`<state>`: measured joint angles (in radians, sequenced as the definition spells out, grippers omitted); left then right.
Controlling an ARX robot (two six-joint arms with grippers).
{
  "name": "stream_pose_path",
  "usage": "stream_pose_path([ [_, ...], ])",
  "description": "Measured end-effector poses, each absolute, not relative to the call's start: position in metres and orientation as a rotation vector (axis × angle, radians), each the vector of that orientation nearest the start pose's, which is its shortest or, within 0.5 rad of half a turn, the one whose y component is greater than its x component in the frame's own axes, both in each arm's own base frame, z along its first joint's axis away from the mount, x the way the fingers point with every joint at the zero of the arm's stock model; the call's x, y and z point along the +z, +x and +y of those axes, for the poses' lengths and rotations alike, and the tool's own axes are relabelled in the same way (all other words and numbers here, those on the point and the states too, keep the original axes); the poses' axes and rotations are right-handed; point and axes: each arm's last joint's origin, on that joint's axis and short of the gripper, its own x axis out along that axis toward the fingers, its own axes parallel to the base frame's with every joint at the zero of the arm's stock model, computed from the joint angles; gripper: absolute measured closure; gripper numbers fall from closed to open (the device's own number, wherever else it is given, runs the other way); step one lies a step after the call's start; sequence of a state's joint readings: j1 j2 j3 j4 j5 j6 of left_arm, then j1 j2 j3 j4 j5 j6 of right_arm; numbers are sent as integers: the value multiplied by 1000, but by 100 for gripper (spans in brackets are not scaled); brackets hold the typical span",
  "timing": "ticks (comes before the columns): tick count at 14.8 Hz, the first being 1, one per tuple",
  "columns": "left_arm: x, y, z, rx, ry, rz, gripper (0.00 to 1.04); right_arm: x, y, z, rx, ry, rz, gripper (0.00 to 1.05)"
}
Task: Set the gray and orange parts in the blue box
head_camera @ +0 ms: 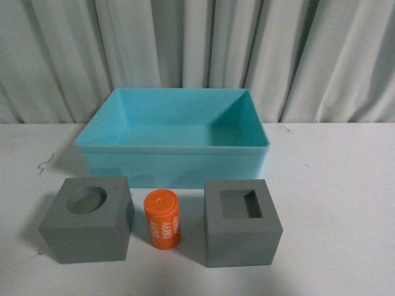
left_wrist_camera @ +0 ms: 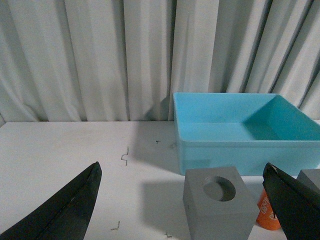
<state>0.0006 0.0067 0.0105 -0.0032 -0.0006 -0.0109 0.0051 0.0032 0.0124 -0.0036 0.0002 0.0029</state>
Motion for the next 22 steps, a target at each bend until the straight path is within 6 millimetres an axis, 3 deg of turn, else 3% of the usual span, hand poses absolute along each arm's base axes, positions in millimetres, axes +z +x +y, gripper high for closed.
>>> stream_pose_path([
  [4,166,97,0,1,-11,-1,7,167,97,0,4,3,-4,6],
  [5,166,97,0,1,-11,0,7,166,97,-1,-115,46,223,6],
  [6,166,97,0,-2,-10,-2,7,176,111,-13,-332,96,416,6],
  [7,166,97,0,2,-11,-1,7,191,127,-30,-447,135,400,6],
  [9,166,97,0,0,-11,0,7,234,182,-45,-307,115,313,6],
  [11,166,97,0,1,-11,0,7,225,229,-26,-104,49,435,6],
  [14,166,97,0,0,-11,0,7,198,275,34,121,-27,560,6],
  [17,166,97,0,1,-11,0,7,171,291,93,265,-49,672,6],
  [19,166,97,0,0,-11,0,7,154,294,112,287,-46,741,6],
  [22,166,97,0,0,-11,-1,7,142,304,123,284,-17,775,6],
])
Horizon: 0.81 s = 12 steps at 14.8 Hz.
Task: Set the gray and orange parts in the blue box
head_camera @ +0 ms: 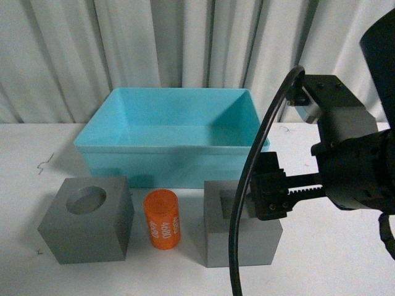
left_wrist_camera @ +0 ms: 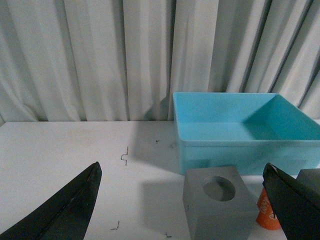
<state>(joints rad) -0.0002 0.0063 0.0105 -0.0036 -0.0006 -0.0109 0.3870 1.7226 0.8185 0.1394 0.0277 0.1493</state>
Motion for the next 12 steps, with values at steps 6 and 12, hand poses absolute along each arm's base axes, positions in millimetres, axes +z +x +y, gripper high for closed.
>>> stream_pose_path([
  [6,166,97,0,0,-11,0,7,118,320,141,269,-14,853,6],
  [12,166,97,0,1,-11,0,7,102,336,147,232,17,882,20],
])
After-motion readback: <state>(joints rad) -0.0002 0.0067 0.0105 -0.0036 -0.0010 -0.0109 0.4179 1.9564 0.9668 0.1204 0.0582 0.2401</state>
